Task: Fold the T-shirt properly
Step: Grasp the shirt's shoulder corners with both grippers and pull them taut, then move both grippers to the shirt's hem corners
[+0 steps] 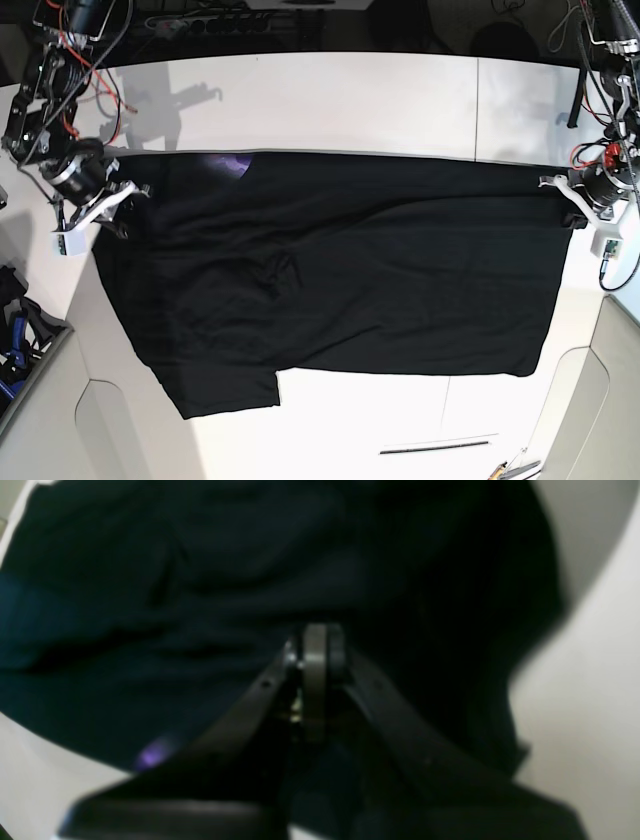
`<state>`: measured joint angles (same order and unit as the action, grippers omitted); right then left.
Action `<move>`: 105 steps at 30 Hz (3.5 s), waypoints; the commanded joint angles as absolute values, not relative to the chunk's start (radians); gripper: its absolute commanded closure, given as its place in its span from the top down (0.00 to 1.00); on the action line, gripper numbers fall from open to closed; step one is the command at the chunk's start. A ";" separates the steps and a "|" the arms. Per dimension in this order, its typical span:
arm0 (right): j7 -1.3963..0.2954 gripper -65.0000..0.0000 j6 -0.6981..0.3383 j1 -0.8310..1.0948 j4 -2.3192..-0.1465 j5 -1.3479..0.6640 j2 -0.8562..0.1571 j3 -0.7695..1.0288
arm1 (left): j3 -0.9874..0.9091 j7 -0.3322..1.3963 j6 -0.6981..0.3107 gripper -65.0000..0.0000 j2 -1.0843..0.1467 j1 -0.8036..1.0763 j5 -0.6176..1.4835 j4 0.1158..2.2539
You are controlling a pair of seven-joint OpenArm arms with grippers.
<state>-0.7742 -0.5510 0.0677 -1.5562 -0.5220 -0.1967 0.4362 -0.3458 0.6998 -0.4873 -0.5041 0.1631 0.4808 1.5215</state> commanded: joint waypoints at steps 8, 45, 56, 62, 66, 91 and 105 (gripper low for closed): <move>-0.735 0.00 -0.546 0.081 -1.470 -0.479 -0.229 0.438 | -0.352 0.682 -0.482 0.00 -0.477 0.154 0.490 1.375; -0.961 0.00 -0.547 0.431 -1.682 -0.638 -0.387 0.440 | -0.354 0.836 -0.482 0.00 -0.477 0.689 0.543 1.631; -0.970 0.00 -0.546 0.446 -1.726 -0.588 -0.388 0.559 | -0.402 0.835 -0.482 0.00 -0.477 0.748 0.542 1.671; -0.970 0.00 -0.546 0.443 -1.742 -0.704 -0.387 0.633 | -0.501 0.835 -0.482 0.00 -0.477 0.724 0.579 1.679; -0.969 0.00 -0.546 0.443 -1.803 -0.744 -0.387 0.698 | -0.615 0.835 -0.514 0.00 -0.477 0.723 0.683 1.748; -0.803 0.53 -0.555 -0.140 -1.437 -0.534 -0.383 0.416 | -0.746 0.836 -0.618 0.33 -0.477 0.695 0.865 1.976; -0.727 0.53 -0.584 -0.555 -0.759 -0.497 -0.373 0.034 | -0.746 0.835 -0.618 0.33 -0.477 0.695 0.864 1.975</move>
